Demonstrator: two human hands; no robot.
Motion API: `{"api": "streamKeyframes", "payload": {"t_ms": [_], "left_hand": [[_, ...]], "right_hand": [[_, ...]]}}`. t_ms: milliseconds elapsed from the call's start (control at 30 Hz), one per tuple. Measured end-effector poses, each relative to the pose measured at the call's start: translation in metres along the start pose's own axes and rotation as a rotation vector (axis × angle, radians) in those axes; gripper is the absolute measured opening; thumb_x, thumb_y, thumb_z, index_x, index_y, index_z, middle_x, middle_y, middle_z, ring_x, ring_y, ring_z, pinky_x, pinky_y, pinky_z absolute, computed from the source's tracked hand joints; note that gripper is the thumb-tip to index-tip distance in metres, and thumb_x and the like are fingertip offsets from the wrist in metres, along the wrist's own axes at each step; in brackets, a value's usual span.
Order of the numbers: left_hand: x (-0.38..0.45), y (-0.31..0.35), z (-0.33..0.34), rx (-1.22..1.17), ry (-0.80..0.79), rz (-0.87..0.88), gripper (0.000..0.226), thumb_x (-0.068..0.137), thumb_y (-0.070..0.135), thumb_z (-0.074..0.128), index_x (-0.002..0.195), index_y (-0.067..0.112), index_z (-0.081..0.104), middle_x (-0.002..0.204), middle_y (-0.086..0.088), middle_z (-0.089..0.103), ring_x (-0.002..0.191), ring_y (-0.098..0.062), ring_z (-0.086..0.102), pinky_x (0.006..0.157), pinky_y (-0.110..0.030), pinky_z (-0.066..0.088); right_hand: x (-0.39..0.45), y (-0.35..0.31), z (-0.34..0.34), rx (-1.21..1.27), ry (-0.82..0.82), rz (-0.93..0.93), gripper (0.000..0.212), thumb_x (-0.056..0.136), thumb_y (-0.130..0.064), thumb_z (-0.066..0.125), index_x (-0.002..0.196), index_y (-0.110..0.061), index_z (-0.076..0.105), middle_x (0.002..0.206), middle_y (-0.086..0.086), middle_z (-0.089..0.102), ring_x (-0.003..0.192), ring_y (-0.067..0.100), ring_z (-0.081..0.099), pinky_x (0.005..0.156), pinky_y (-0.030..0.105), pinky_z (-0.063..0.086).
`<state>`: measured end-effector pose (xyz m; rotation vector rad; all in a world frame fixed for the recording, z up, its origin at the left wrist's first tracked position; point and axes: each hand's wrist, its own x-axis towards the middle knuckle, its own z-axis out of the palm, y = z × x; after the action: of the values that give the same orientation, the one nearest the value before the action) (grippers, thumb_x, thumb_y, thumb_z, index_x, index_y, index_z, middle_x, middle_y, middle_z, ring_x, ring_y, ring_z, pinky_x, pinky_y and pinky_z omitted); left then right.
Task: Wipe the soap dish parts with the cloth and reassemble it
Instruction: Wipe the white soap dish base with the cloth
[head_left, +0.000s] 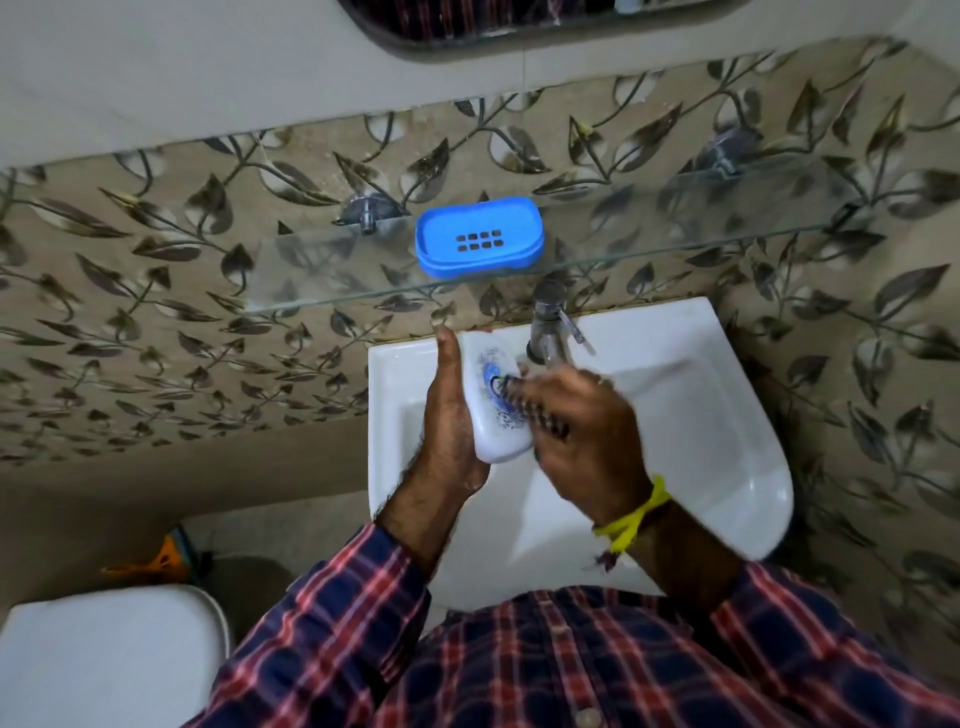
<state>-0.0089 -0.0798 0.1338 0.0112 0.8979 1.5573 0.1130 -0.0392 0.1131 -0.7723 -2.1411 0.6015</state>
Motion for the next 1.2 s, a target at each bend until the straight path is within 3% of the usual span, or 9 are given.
{"api": "streamKeyframes", "payload": {"t_ms": [167, 267, 467, 600, 700, 767, 900, 1067, 1200], "left_hand": [[0.020, -0.003, -0.012, -0.016, 0.187, 0.067, 0.063, 0.074, 0.073, 0.062, 0.093, 0.012, 0.062, 0.081, -0.007, 0.055, 0.079, -0.020, 0.053, 0.079, -0.034, 0.045], [0.024, -0.005, -0.010, -0.033, 0.201, 0.068, 0.057, 0.086, 0.070, 0.050, 0.092, 0.014, 0.061, 0.083, -0.006, 0.056, 0.082, -0.022, 0.054, 0.077, -0.034, 0.044], [0.038, 0.002, -0.034, -0.040, 0.323, 0.288, 0.062, 0.091, 0.065, 0.050, 0.122, 0.013, 0.059, 0.096, -0.014, 0.065, 0.102, -0.041, 0.066, 0.098, -0.052, 0.049], [0.039, 0.002, -0.045, 0.086, 0.472, 0.398, 0.078, 0.067, 0.072, 0.069, 0.124, 0.019, 0.062, 0.116, -0.017, 0.067, 0.112, -0.042, 0.066, 0.094, -0.057, 0.054], [0.030, -0.011, -0.068, 0.101, 0.533, 0.364, 0.086, 0.059, 0.075, 0.073, 0.125, 0.021, 0.063, 0.125, -0.019, 0.065, 0.110, -0.039, 0.067, 0.092, -0.054, 0.056], [0.021, -0.019, -0.080, 0.078, 0.514, 0.330, 0.082, 0.058, 0.073, 0.075, 0.121, 0.021, 0.064, 0.114, -0.016, 0.064, 0.096, -0.033, 0.068, 0.082, -0.046, 0.058], [0.005, -0.025, -0.103, 0.097, 0.518, 0.315, 0.085, 0.069, 0.071, 0.067, 0.132, 0.016, 0.058, 0.112, -0.016, 0.059, 0.094, -0.031, 0.064, 0.071, -0.038, 0.059], [-0.013, -0.009, -0.117, 0.093, 0.546, 0.384, 0.087, 0.068, 0.069, 0.064, 0.134, 0.012, 0.056, 0.117, -0.022, 0.061, 0.099, -0.037, 0.064, 0.078, -0.043, 0.057], [-0.021, 0.005, -0.136, 0.064, 0.582, 0.359, 0.085, 0.067, 0.071, 0.066, 0.131, 0.016, 0.059, 0.132, -0.027, 0.059, 0.119, -0.045, 0.061, 0.087, -0.049, 0.058]], "right_hand": [[-0.013, 0.006, 0.000, 0.162, 0.077, 0.140, 0.029, 0.075, 0.002, 0.073, 0.098, -0.013, 0.077, 0.093, 0.001, 0.073, 0.087, 0.009, 0.066, 0.079, 0.030, 0.055], [-0.013, 0.008, -0.001, 0.175, 0.040, 0.120, 0.030, 0.075, 0.004, 0.075, 0.100, -0.011, 0.078, 0.092, 0.003, 0.073, 0.084, 0.012, 0.068, 0.077, 0.028, 0.057], [-0.048, 0.028, 0.001, 0.137, -0.357, 0.057, 0.014, 0.086, -0.027, 0.072, 0.098, -0.029, 0.079, 0.096, -0.010, 0.077, 0.085, 0.016, 0.069, 0.076, 0.036, 0.055], [-0.048, 0.041, -0.001, 0.204, -0.107, 0.360, 0.024, 0.076, -0.015, 0.084, 0.099, -0.018, 0.077, 0.096, -0.001, 0.070, 0.093, 0.008, 0.064, 0.088, 0.022, 0.051], [-0.032, 0.053, -0.005, 0.283, 0.084, 0.708, 0.020, 0.074, -0.018, 0.086, 0.088, -0.013, 0.073, 0.083, -0.003, 0.073, 0.078, 0.008, 0.069, 0.074, 0.026, 0.056], [-0.022, 0.058, -0.006, 0.397, 0.116, 0.841, 0.015, 0.077, -0.016, 0.084, 0.083, -0.008, 0.072, 0.075, -0.002, 0.073, 0.065, 0.003, 0.068, 0.063, 0.026, 0.055], [-0.021, 0.053, 0.001, 0.375, 0.100, 0.760, 0.014, 0.078, -0.014, 0.082, 0.086, -0.005, 0.075, 0.083, 0.008, 0.074, 0.076, 0.014, 0.072, 0.069, 0.031, 0.058], [-0.015, 0.028, 0.010, -0.003, 0.027, 0.574, 0.023, 0.083, -0.036, 0.077, 0.083, -0.014, 0.072, 0.076, 0.006, 0.073, 0.071, 0.023, 0.068, 0.063, 0.036, 0.056], [0.004, 0.028, 0.040, 0.030, -0.042, 0.750, 0.030, 0.091, -0.032, 0.068, 0.094, -0.002, 0.063, 0.082, 0.009, 0.063, 0.081, 0.026, 0.061, 0.068, 0.030, 0.042]]}}
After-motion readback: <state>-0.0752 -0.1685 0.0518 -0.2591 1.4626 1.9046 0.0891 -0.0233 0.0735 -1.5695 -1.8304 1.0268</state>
